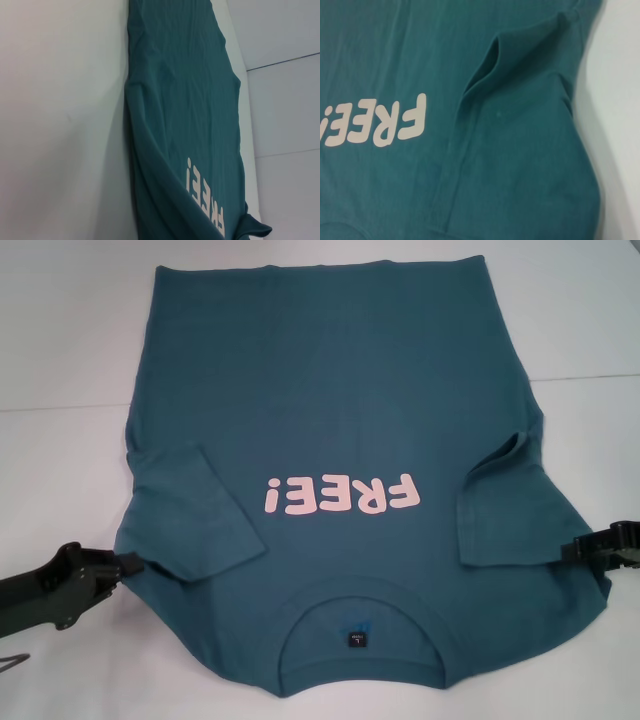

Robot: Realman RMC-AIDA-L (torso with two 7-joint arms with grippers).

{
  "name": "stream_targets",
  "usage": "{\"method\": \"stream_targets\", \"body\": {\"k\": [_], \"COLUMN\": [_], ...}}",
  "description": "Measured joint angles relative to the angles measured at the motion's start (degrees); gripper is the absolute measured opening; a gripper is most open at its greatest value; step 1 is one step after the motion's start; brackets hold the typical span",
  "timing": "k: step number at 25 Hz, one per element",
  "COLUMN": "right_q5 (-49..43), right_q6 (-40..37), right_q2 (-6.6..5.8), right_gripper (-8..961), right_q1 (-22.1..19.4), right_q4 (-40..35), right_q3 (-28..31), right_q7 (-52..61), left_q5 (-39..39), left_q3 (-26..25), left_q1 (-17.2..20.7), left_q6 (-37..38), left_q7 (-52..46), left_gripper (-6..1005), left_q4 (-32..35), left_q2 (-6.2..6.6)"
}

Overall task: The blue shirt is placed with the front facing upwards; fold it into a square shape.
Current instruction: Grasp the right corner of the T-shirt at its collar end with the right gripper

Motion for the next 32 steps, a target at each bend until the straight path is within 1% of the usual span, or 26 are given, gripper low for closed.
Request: {"method": "stream_targets", "body": {"k": [5,12,14,17,28,32], "right_q5": [-0.06,-0.08,-0.08,-0.08,-2.29,-2.44], "right_q6": [-0.17,0.34,0.48,0.55,-0.08,-0.08], "right_q2": [-0.09,0.59,1.03,1.16,1.16,1.21], "right_gripper": [663,659,657,656,649,498], "right_q1": [-0.08,0.66,1.22,1.58,2.41,2.68], "right_q4": [-0.07,-0.02,-0.03,-0.02,-0.70,-0.71], "right_q3": [-0.15,-1.43,-1.47,-1.52,-2.35,-2.99], "right_q7": [0.06,0.08,0.08,0.08,1.25,1.35], "left_q5": [-0.05,-0.07,-0.07,-0.07,-0.07,-0.10], "left_q3": [0.18,0.18,0.10,0.11,-0.17,-0.16], "left_q1": [-0.27,-0.30,-0.26,-0.24,0.02,-0.01], "left_q6": [-0.28,-0.35,-0.36,-0.35,-0.13,-0.05], "left_q7": [-0.15,-0.17,-0.17,-0.17,-0.18,-0.18], "left_gripper": [45,46,46,46,45,45], "left_q4": [0.00,0.00,0.00,0.00,0.00,0.00], "left_q2": [-0.04,-0.09,-0.09,-0.09,-0.09,-0.09]}}
